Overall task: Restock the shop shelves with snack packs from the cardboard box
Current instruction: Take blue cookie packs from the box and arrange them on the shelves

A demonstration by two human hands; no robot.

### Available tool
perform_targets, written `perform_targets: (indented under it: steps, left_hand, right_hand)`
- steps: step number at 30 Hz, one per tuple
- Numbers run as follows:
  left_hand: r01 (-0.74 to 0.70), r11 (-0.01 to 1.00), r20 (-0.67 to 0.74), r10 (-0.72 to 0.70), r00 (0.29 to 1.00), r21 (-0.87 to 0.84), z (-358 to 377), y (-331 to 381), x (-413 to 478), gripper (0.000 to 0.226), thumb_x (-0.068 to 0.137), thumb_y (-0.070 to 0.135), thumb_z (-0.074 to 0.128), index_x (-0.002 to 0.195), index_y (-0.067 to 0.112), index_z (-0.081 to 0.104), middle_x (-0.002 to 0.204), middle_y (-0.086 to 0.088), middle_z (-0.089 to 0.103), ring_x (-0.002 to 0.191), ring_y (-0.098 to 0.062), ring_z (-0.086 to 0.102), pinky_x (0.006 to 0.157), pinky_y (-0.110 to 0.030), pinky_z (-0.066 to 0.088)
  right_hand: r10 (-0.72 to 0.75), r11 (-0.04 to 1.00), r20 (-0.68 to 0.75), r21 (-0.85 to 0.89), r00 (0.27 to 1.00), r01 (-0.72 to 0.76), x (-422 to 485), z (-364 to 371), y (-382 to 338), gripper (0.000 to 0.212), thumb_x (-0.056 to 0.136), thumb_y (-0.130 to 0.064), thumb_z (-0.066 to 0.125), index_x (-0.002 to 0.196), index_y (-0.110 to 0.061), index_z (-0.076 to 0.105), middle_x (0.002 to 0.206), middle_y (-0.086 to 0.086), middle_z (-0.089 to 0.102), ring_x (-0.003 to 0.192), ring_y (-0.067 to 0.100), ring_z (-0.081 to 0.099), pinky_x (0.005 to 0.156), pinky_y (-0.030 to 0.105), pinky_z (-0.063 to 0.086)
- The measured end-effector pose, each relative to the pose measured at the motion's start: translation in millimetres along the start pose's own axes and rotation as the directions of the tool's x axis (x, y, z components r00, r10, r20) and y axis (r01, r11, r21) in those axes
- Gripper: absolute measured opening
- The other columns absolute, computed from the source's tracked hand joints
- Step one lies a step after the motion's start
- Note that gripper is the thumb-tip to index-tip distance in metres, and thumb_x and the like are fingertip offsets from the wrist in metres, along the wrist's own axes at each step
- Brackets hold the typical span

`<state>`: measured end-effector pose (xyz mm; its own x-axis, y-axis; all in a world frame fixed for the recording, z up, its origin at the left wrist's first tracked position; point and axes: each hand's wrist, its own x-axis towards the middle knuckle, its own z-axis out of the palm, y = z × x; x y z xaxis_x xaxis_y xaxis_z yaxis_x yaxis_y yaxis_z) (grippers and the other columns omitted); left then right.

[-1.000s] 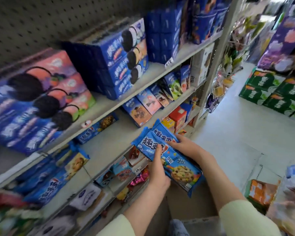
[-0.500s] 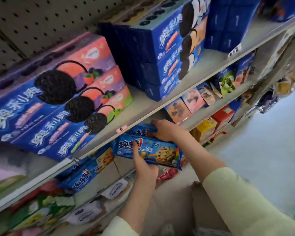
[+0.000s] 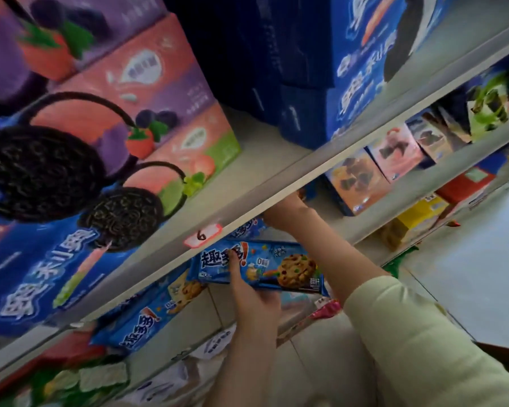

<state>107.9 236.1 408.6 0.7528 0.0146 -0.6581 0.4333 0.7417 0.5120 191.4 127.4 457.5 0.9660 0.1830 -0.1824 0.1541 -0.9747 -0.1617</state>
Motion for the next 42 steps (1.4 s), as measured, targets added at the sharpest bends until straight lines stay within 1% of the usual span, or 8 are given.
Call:
perform_targets:
  steps: [6, 8, 10, 18, 28, 33, 37, 42]
  left_hand:
    - [-0.049, 0.999, 0.037, 0.049, 0.998, 0.006, 4.7, 3.5, 10.1, 0.040, 0.089, 0.048, 0.054, 0.112, 0.018, 0.066, 0.105, -0.012, 0.073, 0.105, -0.033, 0.064, 0.097, -0.054, 0.045]
    - [-0.055, 0.998, 0.043, 0.055, 0.998, 0.002, 4.9, 3.1, 12.4, 0.046, 0.086, 0.049, 0.056, 0.119, 0.018, 0.063, 0.113, -0.013, 0.070, 0.111, -0.034, 0.062, 0.100, -0.055, 0.043]
    - [-0.063, 0.998, 0.059, 0.063, 0.996, 0.001, 4.9, 2.1, 15.6, 0.051, 0.084, 0.050, 0.056, 0.124, 0.019, 0.061, 0.116, -0.013, 0.068, 0.112, -0.034, 0.061, 0.099, -0.055, 0.043]
    - [-0.168, 0.980, 0.123, 0.181, 0.976, -0.107, 12.7, -2.3, 16.9, 0.054, 0.088, 0.046, 0.055, 0.134, 0.018, 0.054, 0.123, -0.009, 0.066, 0.116, -0.027, 0.061, 0.102, -0.047, 0.043]
    - [-0.108, 0.994, 0.095, 0.106, 0.990, 0.018, 22.4, -7.6, 7.5, 0.057, 0.083, 0.042, 0.061, 0.132, 0.013, 0.053, 0.121, -0.013, 0.065, 0.115, -0.030, 0.060, 0.103, -0.049, 0.042]
    - [-0.089, 0.945, -0.185, 0.153, 0.971, 0.314, 9.9, -2.6, 5.2, 0.035, 0.092, 0.016, 0.059, 0.125, 0.006, 0.053, 0.108, -0.009, 0.061, 0.094, -0.018, 0.059, 0.080, -0.030, 0.052]
    - [-0.233, 0.656, -0.133, 0.457, 0.879, 0.717, -4.1, 0.7, 0.6, 0.047, 0.085, 0.007, 0.066, 0.124, 0.014, 0.040, 0.124, -0.006, 0.051, 0.101, -0.016, 0.057, 0.084, -0.029, 0.049]
    - [-0.390, -0.052, 0.325, 0.661, 0.677, 0.919, 7.6, 7.7, -0.5, 0.056, 0.085, 0.008, 0.067, 0.131, 0.015, 0.038, 0.137, -0.016, 0.033, 0.118, -0.025, 0.045, 0.085, -0.028, 0.050]
  right_hand:
    - [0.058, 0.989, -0.025, 0.141, 0.998, -0.054, 8.8, 6.0, -1.8, 0.041, 0.100, -0.012, 0.039, 0.140, -0.005, 0.039, 0.147, 0.015, 0.037, 0.136, 0.031, 0.029, 0.111, 0.043, 0.021]
    - [0.062, 0.988, -0.230, 0.150, 0.971, -0.028, 11.4, 14.2, -2.4, 0.038, 0.090, -0.013, 0.060, 0.127, -0.007, 0.054, 0.131, 0.016, 0.052, 0.121, 0.034, 0.045, 0.100, 0.048, 0.035]
    - [0.110, 0.969, -0.317, 0.245, 0.942, -0.030, 6.3, 20.0, 1.9, 0.045, 0.084, -0.027, 0.067, 0.126, -0.013, 0.055, 0.127, 0.010, 0.052, 0.120, 0.033, 0.043, 0.101, 0.049, 0.029]
    - [0.061, 0.957, -0.144, 0.291, 0.988, -0.016, -59.2, 29.2, 24.7, 0.089, 0.073, -0.073, 0.054, 0.144, -0.024, 0.030, 0.135, -0.002, 0.044, 0.125, 0.021, 0.037, 0.099, 0.037, 0.030]
    - [0.006, 0.990, -0.146, 0.138, 0.989, 0.014, -73.7, 48.5, 37.8, 0.079, 0.078, -0.046, 0.065, 0.141, -0.018, 0.026, 0.137, 0.002, 0.037, 0.126, 0.022, 0.033, 0.096, 0.039, 0.040]
    - [0.015, 1.000, -0.186, 0.026, 0.982, -0.010, -64.6, 54.7, 44.3, 0.073, 0.082, -0.028, 0.064, 0.141, -0.013, 0.025, 0.140, 0.006, 0.031, 0.128, 0.026, 0.029, 0.090, 0.036, 0.043]
    - [0.007, 0.999, -0.228, -0.040, 0.974, -0.016, -55.5, 60.5, 47.1, 0.071, 0.085, -0.017, 0.059, 0.145, -0.012, 0.020, 0.145, 0.010, 0.028, 0.135, 0.029, 0.025, 0.095, 0.040, 0.041]
    - [0.020, 0.998, -0.306, -0.044, 0.952, -0.035, -46.6, 67.8, 49.5, 0.087, 0.057, -0.009, 0.079, 0.131, -0.015, 0.034, 0.130, 0.013, 0.052, 0.124, 0.032, 0.047, 0.082, 0.045, 0.049]
